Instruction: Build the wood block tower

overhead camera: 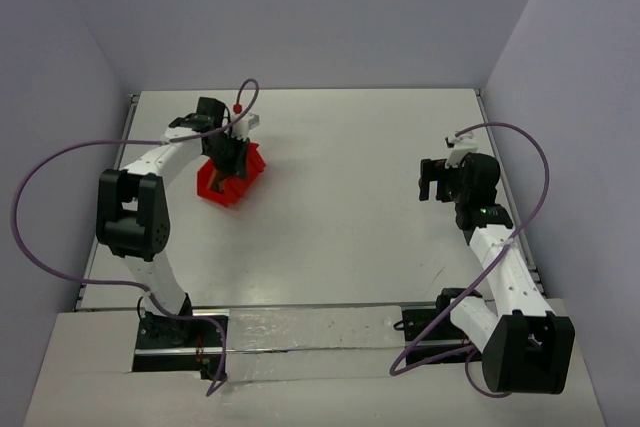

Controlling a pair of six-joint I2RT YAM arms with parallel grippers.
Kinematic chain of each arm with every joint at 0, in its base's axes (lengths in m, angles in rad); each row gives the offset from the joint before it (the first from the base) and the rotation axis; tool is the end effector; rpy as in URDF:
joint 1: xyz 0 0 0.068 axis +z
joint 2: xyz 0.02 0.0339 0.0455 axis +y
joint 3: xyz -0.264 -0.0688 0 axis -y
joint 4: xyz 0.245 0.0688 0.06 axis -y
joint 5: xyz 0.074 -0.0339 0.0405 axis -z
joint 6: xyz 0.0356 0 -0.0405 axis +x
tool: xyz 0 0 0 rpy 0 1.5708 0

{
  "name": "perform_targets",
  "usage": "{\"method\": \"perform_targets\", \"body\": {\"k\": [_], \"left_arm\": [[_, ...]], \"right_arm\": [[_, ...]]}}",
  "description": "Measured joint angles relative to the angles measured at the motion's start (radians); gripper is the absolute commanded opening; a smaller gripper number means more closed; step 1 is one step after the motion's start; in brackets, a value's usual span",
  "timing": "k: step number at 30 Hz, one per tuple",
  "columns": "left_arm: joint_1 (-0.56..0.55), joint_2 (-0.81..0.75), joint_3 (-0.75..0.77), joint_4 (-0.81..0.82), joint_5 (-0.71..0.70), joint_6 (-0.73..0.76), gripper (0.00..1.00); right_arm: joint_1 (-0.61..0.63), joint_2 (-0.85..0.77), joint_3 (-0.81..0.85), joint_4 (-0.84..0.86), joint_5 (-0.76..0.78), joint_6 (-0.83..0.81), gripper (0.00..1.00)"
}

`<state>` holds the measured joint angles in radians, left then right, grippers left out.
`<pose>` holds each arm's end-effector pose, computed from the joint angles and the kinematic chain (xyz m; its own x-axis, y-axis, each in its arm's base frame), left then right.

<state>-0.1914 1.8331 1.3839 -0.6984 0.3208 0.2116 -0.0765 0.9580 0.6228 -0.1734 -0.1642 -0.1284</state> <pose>0.3704 -0.0832 0.2179 -0.8106 0.3601 -0.4619 0.4888 0.8504 -0.1948 0.2144 -0.0106 0.2524 -0.4730 -0.0904 -0.8764 -0.1286 0.9912 -0.0329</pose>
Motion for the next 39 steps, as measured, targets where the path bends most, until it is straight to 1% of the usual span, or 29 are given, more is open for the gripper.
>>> {"method": "perform_targets", "body": {"k": [4, 11, 15, 18, 20, 21, 23, 24, 27, 29, 31, 33, 36, 39], "left_arm": [[-0.06, 0.006, 0.028, -0.019, 0.106, -0.083, 0.0], [-0.105, 0.015, 0.034, 0.018, 0.345, -0.241, 0.0], [-0.152, 0.02, 0.02, 0.078, 0.489, -0.327, 0.0], [-0.179, 0.02, -0.019, 0.178, 0.601, -0.419, 0.0], [-0.183, 0.016, -0.085, 0.304, 0.685, -0.516, 0.0], [-0.183, 0.014, -0.135, 0.401, 0.724, -0.595, 0.0], [-0.182, 0.013, -0.214, 0.522, 0.771, -0.719, 0.0], [-0.182, 0.013, -0.262, 0.619, 0.789, -0.794, 0.0], [-0.181, 0.018, -0.418, 0.999, 0.839, -1.08, 0.0], [-0.181, 0.042, -0.49, 1.263, 0.859, -1.281, 0.0], [-0.181, 0.092, -0.518, 1.505, 0.874, -1.472, 0.0], [-0.181, 0.143, -0.522, 1.674, 0.876, -1.644, 0.0], [-0.18, 0.21, -0.522, 1.821, 0.87, -1.827, 0.0], [-0.18, 0.27, -0.522, 1.908, 0.867, -1.936, 0.0]], "right_arm": [[0.0, 0.008, 0.0, -0.001, -0.001, 0.0, 1.0], [0.0, 0.035, 0.0, 0.0, -0.002, 0.0, 1.0], [0.0, 0.061, 0.002, -0.001, -0.002, 0.0, 1.0], [0.0, 0.076, 0.008, -0.004, -0.002, 0.0, 1.0], [0.0, 0.081, 0.014, -0.004, -0.003, 0.0, 1.0], [0.0, 0.082, 0.015, -0.005, -0.002, 0.0, 1.0], [0.0, 0.083, 0.017, -0.005, -0.003, 0.0, 1.0], [0.0, 0.084, 0.018, -0.005, -0.003, 0.0, 1.0], [0.0, 0.085, 0.018, -0.006, -0.003, 0.0, 1.0], [0.0, 0.086, 0.018, -0.006, -0.003, 0.0, 1.0], [0.0, 0.089, 0.018, -0.007, -0.003, 0.0, 1.0], [0.0, 0.094, 0.018, -0.007, -0.003, 0.0, 1.0], [0.0, 0.101, 0.018, -0.008, -0.003, 0.0, 1.0], [0.0, 0.101, 0.018, -0.008, -0.002, 0.0, 1.0]]}}
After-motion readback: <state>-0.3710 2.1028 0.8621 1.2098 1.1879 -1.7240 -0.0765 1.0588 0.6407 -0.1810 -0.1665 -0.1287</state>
